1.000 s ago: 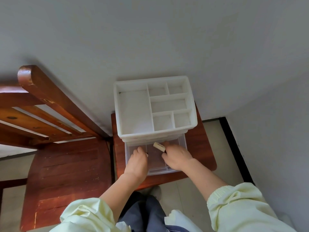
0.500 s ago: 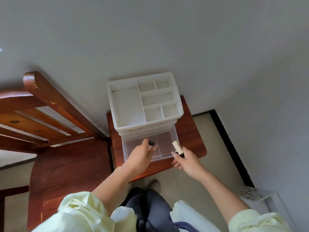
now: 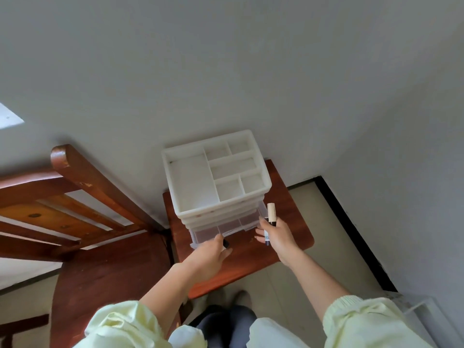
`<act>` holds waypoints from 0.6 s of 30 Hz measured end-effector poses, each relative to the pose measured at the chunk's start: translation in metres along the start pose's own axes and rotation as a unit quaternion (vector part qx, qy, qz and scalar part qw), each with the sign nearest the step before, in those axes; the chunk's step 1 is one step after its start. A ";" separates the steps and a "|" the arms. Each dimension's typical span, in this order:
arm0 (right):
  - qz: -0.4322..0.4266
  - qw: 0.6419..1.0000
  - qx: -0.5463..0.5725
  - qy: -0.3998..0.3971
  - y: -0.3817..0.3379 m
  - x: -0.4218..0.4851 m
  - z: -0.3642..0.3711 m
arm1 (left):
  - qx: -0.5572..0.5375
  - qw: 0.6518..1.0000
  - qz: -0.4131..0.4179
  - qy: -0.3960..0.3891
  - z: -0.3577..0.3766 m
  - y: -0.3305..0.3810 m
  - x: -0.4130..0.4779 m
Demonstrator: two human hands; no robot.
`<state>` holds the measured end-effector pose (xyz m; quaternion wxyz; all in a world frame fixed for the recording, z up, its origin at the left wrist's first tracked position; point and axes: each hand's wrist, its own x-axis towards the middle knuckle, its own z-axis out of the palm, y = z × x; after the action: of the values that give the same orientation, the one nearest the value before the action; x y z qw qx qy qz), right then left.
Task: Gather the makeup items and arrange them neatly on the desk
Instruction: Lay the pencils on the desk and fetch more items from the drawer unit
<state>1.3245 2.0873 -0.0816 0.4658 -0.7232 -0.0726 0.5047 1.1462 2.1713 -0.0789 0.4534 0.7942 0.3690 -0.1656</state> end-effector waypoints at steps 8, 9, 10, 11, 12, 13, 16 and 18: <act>0.048 0.980 0.186 0.046 -0.013 0.014 0.029 | -0.024 0.996 0.016 0.083 -0.021 -0.014 0.016; 0.046 0.982 0.178 0.050 -0.013 0.014 0.031 | -0.026 0.996 0.014 0.087 -0.022 -0.015 0.016; 0.044 0.984 0.164 0.051 -0.011 0.013 0.032 | -0.032 0.996 0.010 0.086 -0.022 -0.013 0.016; 0.042 0.986 0.153 0.052 -0.010 0.010 0.031 | -0.046 0.996 0.010 0.081 -0.022 -0.012 0.017; 0.041 0.988 0.141 0.050 -0.009 0.007 0.029 | -0.073 0.994 0.007 0.075 -0.022 -0.009 0.018; 0.041 0.990 0.126 0.044 -0.008 0.004 0.028 | -0.114 0.991 -0.001 0.071 -0.022 -0.007 0.018; 0.029 0.992 0.104 0.062 -0.003 -0.018 0.011 | -0.214 0.975 -0.017 0.051 -0.020 0.015 0.024; 0.025 0.992 0.085 0.086 0.001 -0.035 -0.001 | -0.273 0.961 -0.030 0.034 -0.017 0.035 0.026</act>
<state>1.3077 2.0658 -0.0592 0.5172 -0.7234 0.0289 0.4565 1.1882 2.1864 -0.0646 0.6351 0.6339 0.4391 -0.0443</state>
